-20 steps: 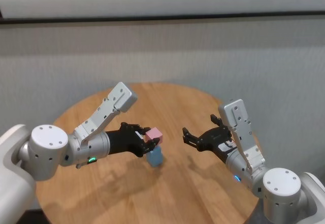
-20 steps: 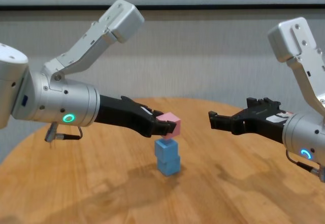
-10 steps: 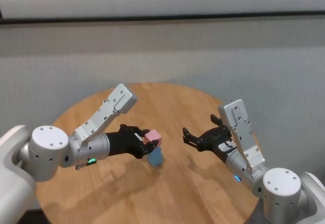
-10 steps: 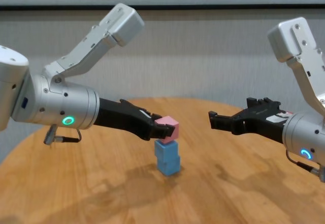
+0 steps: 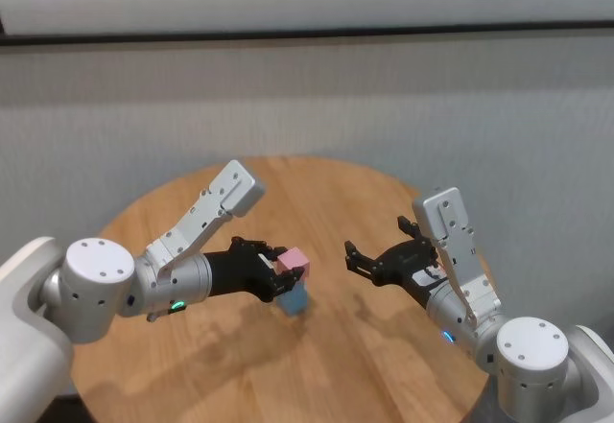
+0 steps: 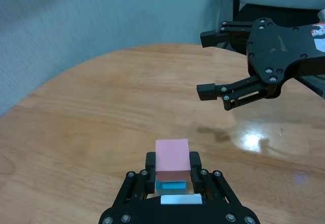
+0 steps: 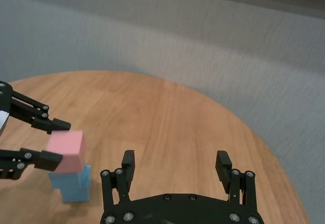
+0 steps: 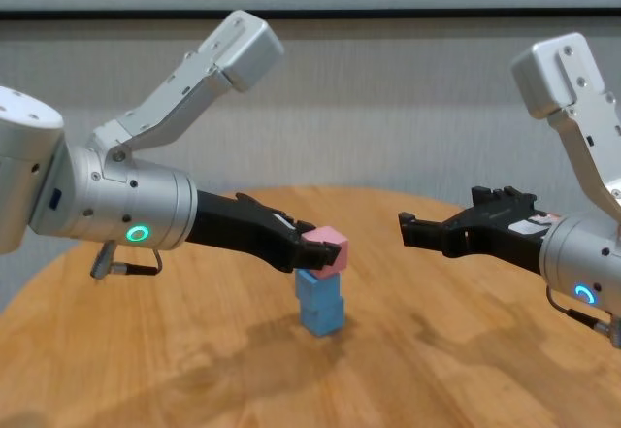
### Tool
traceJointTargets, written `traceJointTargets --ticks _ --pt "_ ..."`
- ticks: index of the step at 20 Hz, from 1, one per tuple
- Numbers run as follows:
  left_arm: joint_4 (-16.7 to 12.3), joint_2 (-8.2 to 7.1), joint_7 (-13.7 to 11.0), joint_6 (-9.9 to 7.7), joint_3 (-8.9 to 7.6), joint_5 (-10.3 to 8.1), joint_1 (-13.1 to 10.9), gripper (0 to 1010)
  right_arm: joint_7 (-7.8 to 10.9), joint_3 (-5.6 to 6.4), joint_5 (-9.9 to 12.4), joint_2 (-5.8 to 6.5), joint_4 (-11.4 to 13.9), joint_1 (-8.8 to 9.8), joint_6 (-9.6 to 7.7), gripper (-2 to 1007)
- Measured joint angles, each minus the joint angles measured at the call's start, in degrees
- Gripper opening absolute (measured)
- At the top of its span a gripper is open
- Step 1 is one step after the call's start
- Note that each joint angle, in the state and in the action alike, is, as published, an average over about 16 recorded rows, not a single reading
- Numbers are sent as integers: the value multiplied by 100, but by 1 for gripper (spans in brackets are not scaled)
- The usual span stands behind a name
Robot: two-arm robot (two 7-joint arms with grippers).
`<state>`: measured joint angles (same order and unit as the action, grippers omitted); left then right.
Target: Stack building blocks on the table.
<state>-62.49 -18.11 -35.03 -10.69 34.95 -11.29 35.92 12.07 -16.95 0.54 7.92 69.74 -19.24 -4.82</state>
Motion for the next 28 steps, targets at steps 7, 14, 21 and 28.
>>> traceJointTargets --ticks 7,14,21,28 --pt "-37 -1 12 18 -4 7 -1 662 0 0 0 0 0 0 0 1001" --pt "-282 -88 91 17 -109 -45 -66 874 0 0 0 0 0 0 0 1001" --pt "-744 -314 267 -24 -304 -107 -242 981 0 0 0 0 0 0 0 1001" --pt "-1196 -599 448 -53 -490 -95 -490 1001 0 0 0 0 0 0 0 1001"
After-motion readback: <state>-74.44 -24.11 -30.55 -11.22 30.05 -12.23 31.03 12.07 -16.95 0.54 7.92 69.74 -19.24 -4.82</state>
